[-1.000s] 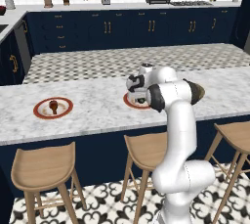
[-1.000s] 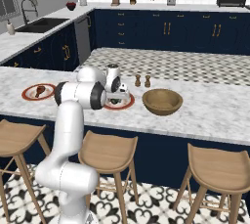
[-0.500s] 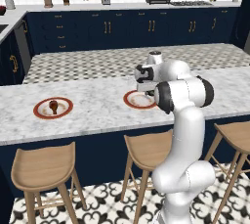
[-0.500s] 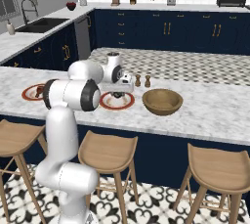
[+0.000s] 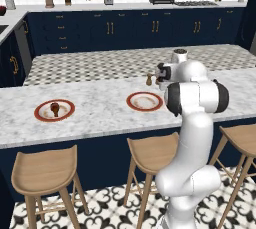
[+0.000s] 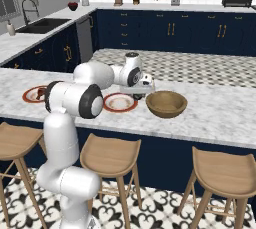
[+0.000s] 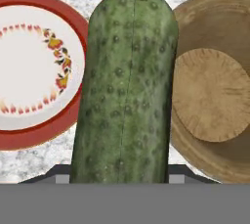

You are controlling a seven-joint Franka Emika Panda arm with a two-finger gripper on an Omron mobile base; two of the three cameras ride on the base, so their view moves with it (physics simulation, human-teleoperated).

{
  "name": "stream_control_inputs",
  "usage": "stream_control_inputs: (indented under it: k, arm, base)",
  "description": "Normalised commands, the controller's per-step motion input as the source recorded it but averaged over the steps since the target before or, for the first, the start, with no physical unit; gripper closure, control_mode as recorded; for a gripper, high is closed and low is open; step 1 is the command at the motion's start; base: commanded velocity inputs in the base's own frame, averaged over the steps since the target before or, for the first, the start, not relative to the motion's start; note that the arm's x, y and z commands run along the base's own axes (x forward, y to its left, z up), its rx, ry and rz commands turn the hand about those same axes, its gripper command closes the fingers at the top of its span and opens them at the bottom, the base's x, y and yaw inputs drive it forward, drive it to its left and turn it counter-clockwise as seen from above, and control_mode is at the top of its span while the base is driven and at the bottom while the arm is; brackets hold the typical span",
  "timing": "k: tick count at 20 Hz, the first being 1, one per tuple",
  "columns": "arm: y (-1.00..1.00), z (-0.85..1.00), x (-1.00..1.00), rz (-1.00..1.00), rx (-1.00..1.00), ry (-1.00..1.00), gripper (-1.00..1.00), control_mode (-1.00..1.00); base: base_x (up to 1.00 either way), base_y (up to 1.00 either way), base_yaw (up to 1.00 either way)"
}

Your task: Pick the chicken drumstick and cucumber from their plates and place them in the bowl. Then put the bowl in the fridge.

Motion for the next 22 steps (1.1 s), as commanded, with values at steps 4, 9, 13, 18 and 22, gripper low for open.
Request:
stream_control_inputs:
  k: [4, 9, 13, 18, 22]
  arm:
    - [-0.98, 0.0, 0.0, 0.0, 0.0, -0.01, 1.0, -1.0]
    - [-0.78, -0.05, 0.27, 0.0, 0.01, 0.0, 1.0, -1.0]
    - [-0.47, -0.14, 0.29, 0.0, 0.0, -0.01, 1.0, -1.0]
    - [0.0, -0.31, 0.27, -0.01, 0.0, 0.11, 1.0, -1.0]
    - [-0.07, -0.35, 0.05, 0.0, 0.0, 0.02, 1.0, -1.0]
  base:
    - [0.0, 0.0, 0.0]
    - [0.0, 0.0, 0.0]
    - [0.0, 0.0, 0.0]
    - [0.0, 0.0, 0.0]
    - [0.0, 0.0, 0.0]
